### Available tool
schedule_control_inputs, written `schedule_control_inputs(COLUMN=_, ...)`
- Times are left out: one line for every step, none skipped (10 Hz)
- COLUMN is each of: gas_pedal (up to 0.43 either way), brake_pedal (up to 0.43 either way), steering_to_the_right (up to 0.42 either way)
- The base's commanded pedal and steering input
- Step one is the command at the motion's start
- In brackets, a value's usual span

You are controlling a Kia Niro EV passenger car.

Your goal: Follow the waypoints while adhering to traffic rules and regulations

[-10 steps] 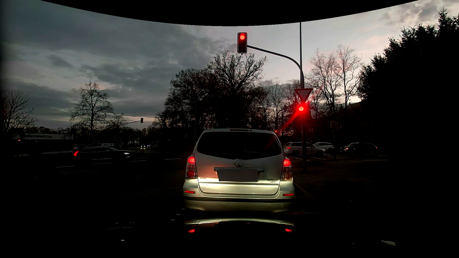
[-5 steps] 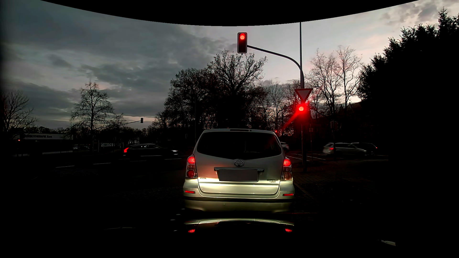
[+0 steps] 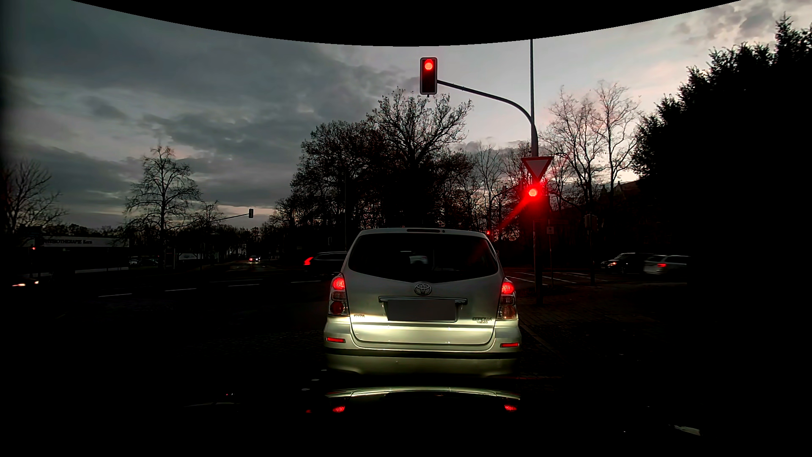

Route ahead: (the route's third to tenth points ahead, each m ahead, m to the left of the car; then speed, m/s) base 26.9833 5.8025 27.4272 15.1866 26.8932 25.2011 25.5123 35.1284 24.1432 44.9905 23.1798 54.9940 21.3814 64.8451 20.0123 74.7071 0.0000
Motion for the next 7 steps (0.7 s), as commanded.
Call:
schedule_control_inputs(gas_pedal=0.0, brake_pedal=0.341, steering_to_the_right=0.0)
schedule_control_inputs(gas_pedal=0.0, brake_pedal=0.341, steering_to_the_right=0.0)
schedule_control_inputs(gas_pedal=0.0, brake_pedal=0.341, steering_to_the_right=0.0)
schedule_control_inputs(gas_pedal=0.0, brake_pedal=0.341, steering_to_the_right=-0.001)
schedule_control_inputs(gas_pedal=0.0, brake_pedal=0.341, steering_to_the_right=0.0)
schedule_control_inputs(gas_pedal=0.0, brake_pedal=0.341, steering_to_the_right=0.0)
schedule_control_inputs(gas_pedal=0.0, brake_pedal=0.341, steering_to_the_right=0.0)
